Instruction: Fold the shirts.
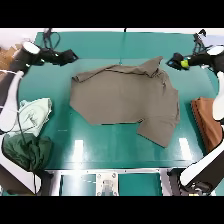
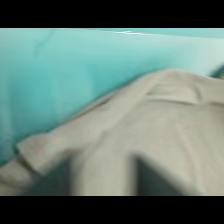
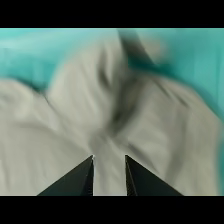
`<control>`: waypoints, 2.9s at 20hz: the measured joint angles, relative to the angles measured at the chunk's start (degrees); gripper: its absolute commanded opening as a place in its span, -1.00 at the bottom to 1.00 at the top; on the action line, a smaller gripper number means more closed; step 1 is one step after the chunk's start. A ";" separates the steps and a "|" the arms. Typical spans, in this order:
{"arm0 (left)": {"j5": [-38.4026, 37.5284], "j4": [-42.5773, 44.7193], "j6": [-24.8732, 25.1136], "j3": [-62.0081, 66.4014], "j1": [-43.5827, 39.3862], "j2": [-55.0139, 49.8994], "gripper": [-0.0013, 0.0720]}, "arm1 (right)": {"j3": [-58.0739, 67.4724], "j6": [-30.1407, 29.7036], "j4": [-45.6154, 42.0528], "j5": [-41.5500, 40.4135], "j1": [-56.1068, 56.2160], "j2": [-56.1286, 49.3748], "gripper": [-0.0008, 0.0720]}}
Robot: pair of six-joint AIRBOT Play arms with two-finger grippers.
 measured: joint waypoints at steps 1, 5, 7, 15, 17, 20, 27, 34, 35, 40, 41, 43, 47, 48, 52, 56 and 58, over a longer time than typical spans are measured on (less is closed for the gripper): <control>-4.98 0.24 -1.16 1.51 1.66 -0.22 -0.92 | -0.55 0.57 -0.26 3.34 -2.03 0.39 -0.77; -20.61 3.65 -5.86 2.58 4.94 1.79 -0.92 | -9.53 2.16 -1.36 12.63 -7.04 5.84 -0.92; -24.04 7.48 -7.26 -1.60 4.76 5.38 -0.92 | -17.92 2.29 -3.56 13.05 -8.59 11.50 -0.92; -11.96 10.36 -8.55 -48.98 -0.04 34.51 -0.41 | -63.65 2.43 -9.73 -0.87 -18.03 42.91 -0.22; -5.90 7.69 -8.17 -58.34 -3.43 38.82 0.17 | -68.70 2.23 -9.77 -4.20 -20.00 46.16 -0.01; 4.02 3.54 -7.98 -66.79 -9.62 40.46 0.17 | -72.13 1.90 -8.72 -7.56 -21.49 46.97 0.00; 15.47 -5.68 -8.59 -71.43 -17.51 33.51 0.09 | -73.26 -2.01 -2.40 -10.82 -22.21 38.93 0.03; 20.50 -12.52 -4.07 -71.54 -19.06 29.18 -0.91 | -72.85 -7.65 5.90 -11.02 -22.16 31.85 0.04; 20.68 -12.48 -3.80 -71.41 -18.91 29.03 -0.91 | -72.59 -8.41 7.15 -11.02 -22.12 30.88 -0.02; 20.63 -11.17 -3.23 -71.12 -18.60 28.89 -0.91 | -71.17 -11.63 9.51 -11.30 -20.28 27.71 -0.92; 20.59 -10.58 -3.21 -71.12 -18.58 29.20 -0.92 | -70.82 -12.13 9.84 -11.02 -19.87 27.45 -0.92; 20.57 -8.41 -3.61 -71.17 -18.56 30.56 -0.92 | -69.96 -12.90 9.90 -10.67 -19.39 27.21 -0.92; 18.12 -0.92 -9.29 -71.21 -18.45 34.73 -0.91 | -68.72 -13.49 10.51 -10.10 -19.04 27.06 -0.92; 17.35 0.07 -10.25 -71.19 -18.47 35.58 -0.91 | -68.57 -13.53 10.62 -9.81 -18.99 27.08 -0.92; 13.92 4.00 -12.66 -67.80 -18.51 39.82 -0.92 | -67.89 -14.32 13.03 -7.26 -18.95 30.95 -0.92; 3.91 14.47 -14.71 -51.60 -18.53 44.68 -0.91 | -60.76 -15.65 24.70 -3.34 -18.91 43.85 -0.92; -4.09 21.03 -15.52 -38.88 -18.53 45.92 -0.91 | -53.81 -15.41 28.46 -2.43 -18.97 51.30 -0.92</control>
